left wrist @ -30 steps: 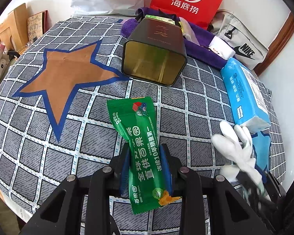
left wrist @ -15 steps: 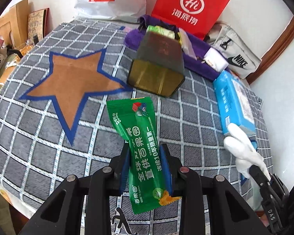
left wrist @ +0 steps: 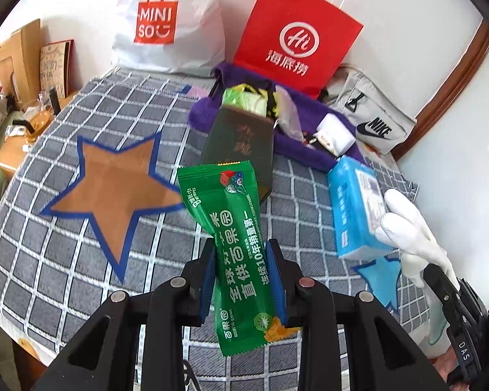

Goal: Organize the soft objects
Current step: 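Carry the gloves and green packet over the purple towel with both tools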

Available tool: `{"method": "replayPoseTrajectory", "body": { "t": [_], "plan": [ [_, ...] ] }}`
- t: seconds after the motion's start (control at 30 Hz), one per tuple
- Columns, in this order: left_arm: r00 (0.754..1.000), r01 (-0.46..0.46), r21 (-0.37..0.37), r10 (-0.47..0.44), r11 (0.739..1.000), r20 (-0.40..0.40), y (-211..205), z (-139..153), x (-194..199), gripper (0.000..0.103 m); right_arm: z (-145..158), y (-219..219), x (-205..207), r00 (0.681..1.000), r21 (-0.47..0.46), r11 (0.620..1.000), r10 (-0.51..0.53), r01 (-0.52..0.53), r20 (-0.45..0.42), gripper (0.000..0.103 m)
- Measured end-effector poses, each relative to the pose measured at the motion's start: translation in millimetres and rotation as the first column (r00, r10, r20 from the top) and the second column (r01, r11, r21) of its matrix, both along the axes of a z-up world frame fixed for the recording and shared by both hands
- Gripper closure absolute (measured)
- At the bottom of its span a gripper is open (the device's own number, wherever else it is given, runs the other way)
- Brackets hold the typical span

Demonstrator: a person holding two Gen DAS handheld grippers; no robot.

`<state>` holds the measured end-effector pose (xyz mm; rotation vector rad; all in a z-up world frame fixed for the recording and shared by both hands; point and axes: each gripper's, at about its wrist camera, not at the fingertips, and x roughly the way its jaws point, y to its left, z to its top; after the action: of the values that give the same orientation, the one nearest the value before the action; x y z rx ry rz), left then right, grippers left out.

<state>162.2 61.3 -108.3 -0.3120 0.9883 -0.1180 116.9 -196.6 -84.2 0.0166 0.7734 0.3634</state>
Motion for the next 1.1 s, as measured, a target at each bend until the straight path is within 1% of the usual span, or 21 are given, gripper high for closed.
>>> {"method": "replayPoseTrajectory", "body": {
  "t": [0.33,0.67,0.87,1.0,1.1],
  "plan": [
    [1.0,0.01,0.001,-0.01,1.0,0.03,-10,19,27,0.075,16,-10,29,1.0,-0.006,1.0,-0.018,0.019,0.02,0.086],
    [0.998,0.029,0.035,-0.031,0.999,0.061,-18,43,59,0.075,29,-24,60,0.996,-0.01,0.998,-0.069,0.07,0.051,0.086],
    [0.995,0.027,0.051,-0.032,0.998,0.09,-21,55,76,0.075,34,-31,81,0.994,0.016,0.995,-0.094,0.093,0.058,0.086],
    [0.995,0.015,0.049,-0.02,0.999,0.099,-22,59,92,0.075,33,-36,101,0.994,0.026,0.995,-0.096,0.095,0.044,0.086],
    [0.995,0.008,0.051,-0.012,0.999,0.095,-22,58,105,0.075,34,-35,114,0.994,0.019,0.996,-0.091,0.09,0.053,0.086]
  ]
}}
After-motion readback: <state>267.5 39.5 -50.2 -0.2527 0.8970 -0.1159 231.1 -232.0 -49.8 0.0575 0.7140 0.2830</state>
